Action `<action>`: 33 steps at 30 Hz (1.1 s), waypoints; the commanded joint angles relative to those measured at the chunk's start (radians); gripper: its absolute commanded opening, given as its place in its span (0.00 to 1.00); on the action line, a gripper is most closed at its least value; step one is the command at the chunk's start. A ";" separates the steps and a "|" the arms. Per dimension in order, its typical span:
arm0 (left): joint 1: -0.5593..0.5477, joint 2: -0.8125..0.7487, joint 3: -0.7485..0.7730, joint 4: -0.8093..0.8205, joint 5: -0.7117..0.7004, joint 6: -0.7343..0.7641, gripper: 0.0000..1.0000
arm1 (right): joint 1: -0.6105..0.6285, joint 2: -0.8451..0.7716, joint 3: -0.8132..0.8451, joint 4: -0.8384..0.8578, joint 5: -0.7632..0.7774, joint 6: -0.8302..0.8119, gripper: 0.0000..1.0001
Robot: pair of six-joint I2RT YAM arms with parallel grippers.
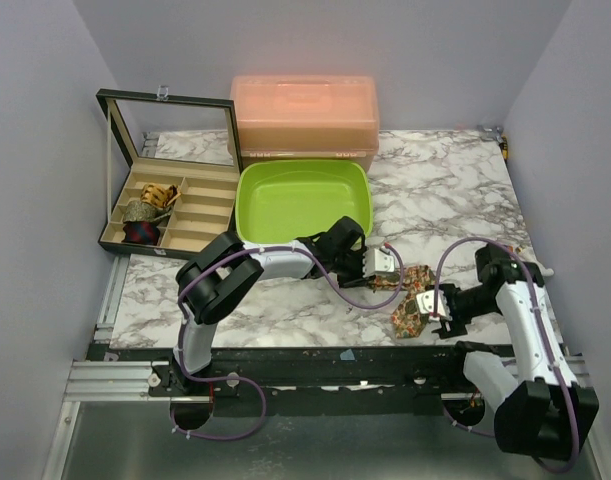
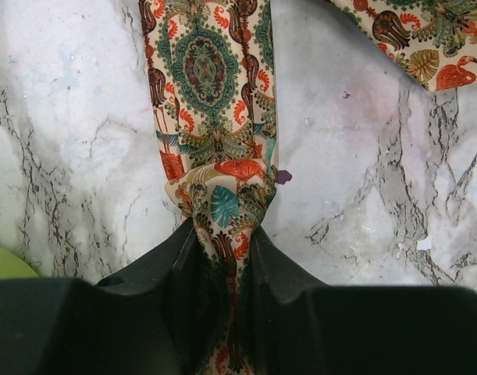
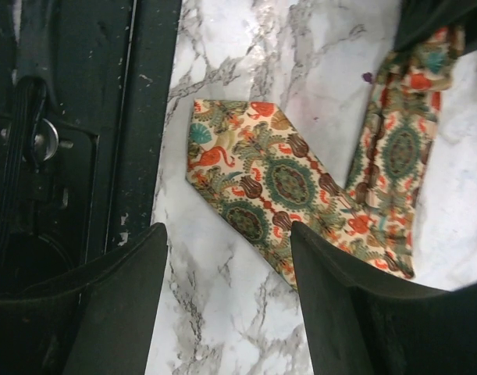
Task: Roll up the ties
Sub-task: Roll the tie at the center of the board.
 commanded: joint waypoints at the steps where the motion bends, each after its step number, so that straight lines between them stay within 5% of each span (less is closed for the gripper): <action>1: 0.020 0.090 -0.028 -0.153 -0.074 0.018 0.26 | 0.049 0.096 0.017 0.068 0.069 0.015 0.65; 9: 0.024 0.105 -0.013 -0.169 -0.076 0.007 0.25 | 0.065 0.101 -0.049 0.254 0.152 0.083 0.64; 33: 0.044 0.122 0.007 -0.202 -0.080 0.009 0.25 | 0.578 0.193 -0.043 0.445 0.251 0.499 0.66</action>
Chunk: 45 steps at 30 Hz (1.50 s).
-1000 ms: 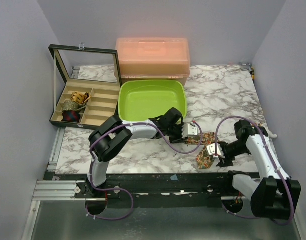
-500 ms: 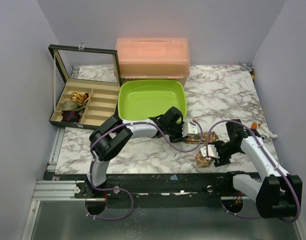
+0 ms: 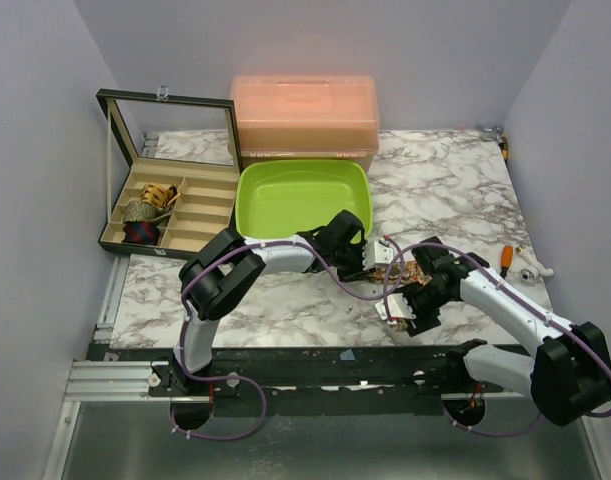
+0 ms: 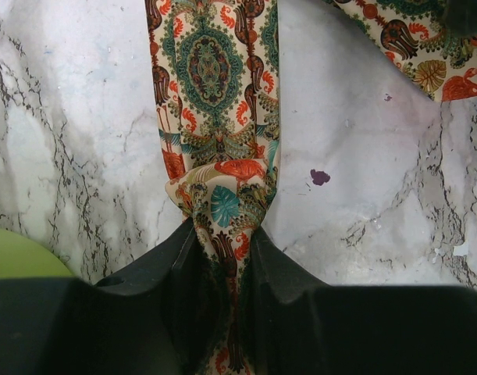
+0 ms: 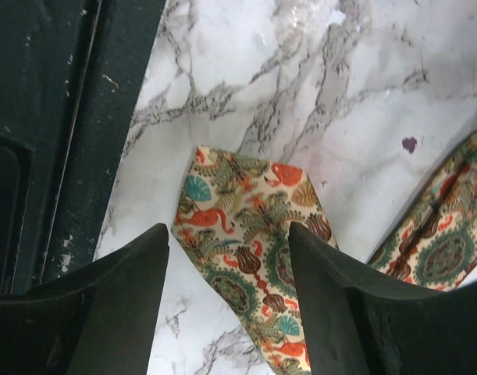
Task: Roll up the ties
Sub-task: Roll the tie at the center of the board.
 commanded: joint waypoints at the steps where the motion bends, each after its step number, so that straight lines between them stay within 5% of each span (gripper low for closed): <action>1: 0.016 0.092 -0.040 -0.173 -0.080 0.014 0.25 | 0.068 0.007 0.002 0.033 0.030 0.081 0.66; 11: 0.024 0.090 -0.047 -0.186 -0.078 0.013 0.26 | 0.188 0.090 -0.102 0.200 0.147 0.151 0.58; 20: 0.027 0.095 -0.036 -0.199 -0.083 0.028 0.25 | 0.188 -0.047 -0.039 0.133 0.076 0.198 0.01; 27: 0.030 0.094 -0.038 -0.199 -0.081 0.036 0.25 | 0.186 -0.313 -0.056 0.207 0.028 0.379 0.00; 34: 0.036 0.090 -0.046 -0.205 -0.077 0.039 0.25 | 0.161 -0.360 0.024 0.333 0.114 0.677 0.00; 45: 0.044 0.103 -0.027 -0.223 -0.067 0.050 0.25 | -0.423 0.073 0.343 0.243 -0.234 0.739 0.00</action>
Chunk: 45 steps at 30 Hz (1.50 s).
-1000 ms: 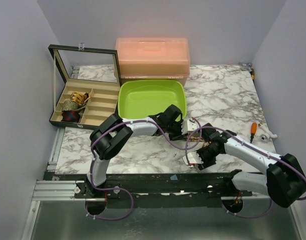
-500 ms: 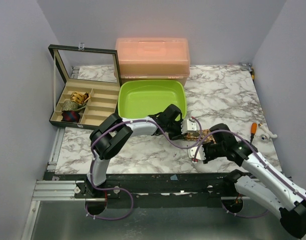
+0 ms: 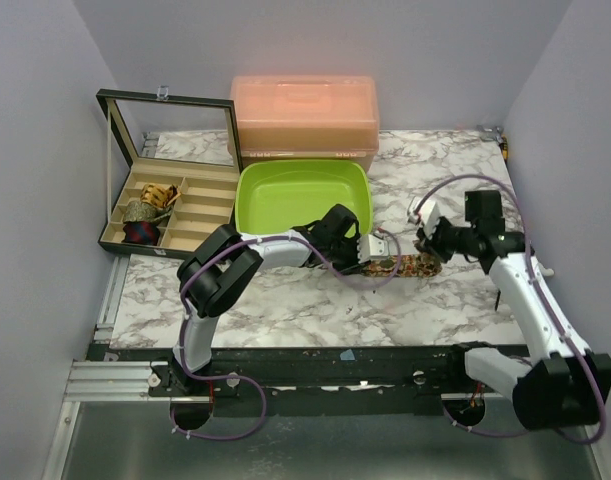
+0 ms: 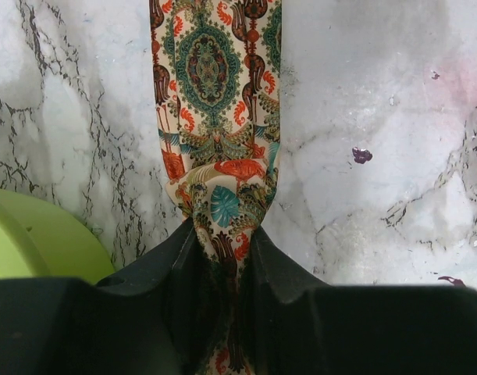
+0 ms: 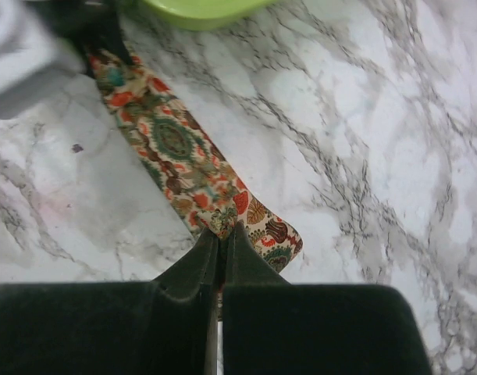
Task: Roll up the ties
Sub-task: Roll the tie at the center of the board.
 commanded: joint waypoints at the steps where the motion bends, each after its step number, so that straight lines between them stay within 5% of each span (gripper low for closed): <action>1: 0.005 0.099 -0.037 -0.201 -0.066 0.039 0.25 | -0.154 0.130 0.078 -0.047 -0.158 0.022 0.00; 9: 0.010 0.096 -0.037 -0.208 -0.064 0.044 0.25 | -0.404 0.350 0.209 -0.166 -0.183 -0.182 0.04; 12: 0.012 0.093 -0.037 -0.209 -0.062 0.049 0.25 | -0.457 0.433 0.249 -0.167 -0.134 -0.189 0.20; 17: 0.013 0.078 -0.040 -0.218 -0.055 0.062 0.25 | -0.528 0.598 0.475 -0.356 -0.167 -0.173 0.68; 21: 0.013 0.065 -0.049 -0.225 -0.040 0.071 0.25 | -0.519 0.631 0.580 -0.445 -0.282 -0.057 0.83; 27: 0.013 0.038 -0.068 -0.235 -0.022 0.056 0.25 | -0.331 0.613 0.459 -0.420 -0.379 0.203 0.74; 35: 0.012 0.010 -0.098 -0.213 0.008 0.012 0.27 | -0.139 0.592 0.173 -0.075 -0.467 0.657 0.56; 45: 0.013 0.029 -0.088 -0.192 0.021 -0.020 0.32 | 0.056 0.667 0.051 0.349 -0.424 1.057 0.55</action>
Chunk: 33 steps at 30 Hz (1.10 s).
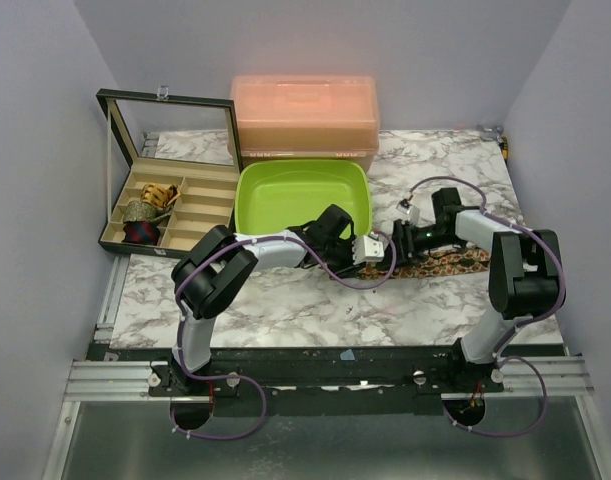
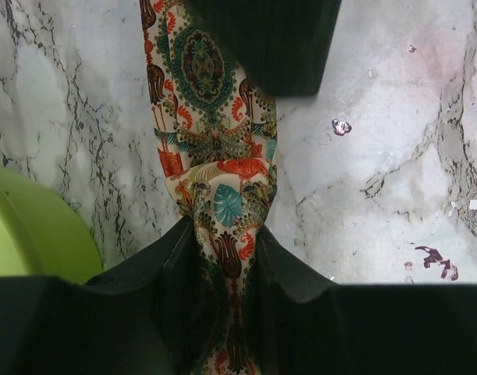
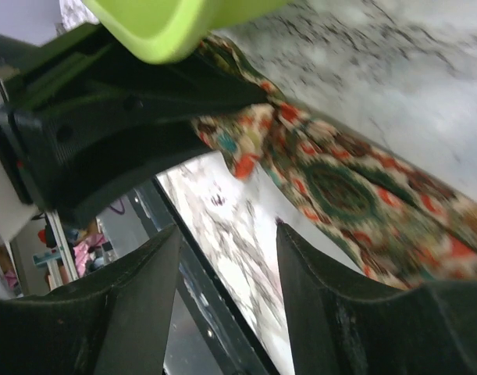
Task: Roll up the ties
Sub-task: Roll the tie at the center of the board.
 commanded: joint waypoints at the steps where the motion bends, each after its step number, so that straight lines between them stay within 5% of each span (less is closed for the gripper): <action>1: 0.002 0.066 -0.049 -0.161 -0.008 -0.020 0.32 | 0.051 0.061 -0.011 0.253 0.011 0.231 0.54; 14: 0.001 0.067 -0.045 -0.145 -0.002 -0.037 0.32 | 0.135 0.116 -0.075 0.385 0.081 0.321 0.49; 27: -0.045 0.119 0.014 -0.137 0.016 -0.068 0.29 | 0.063 0.058 -0.161 0.252 0.137 0.224 0.45; 33: -0.067 0.144 0.032 -0.126 -0.005 -0.099 0.29 | 0.061 0.034 -0.150 0.252 0.126 0.231 0.34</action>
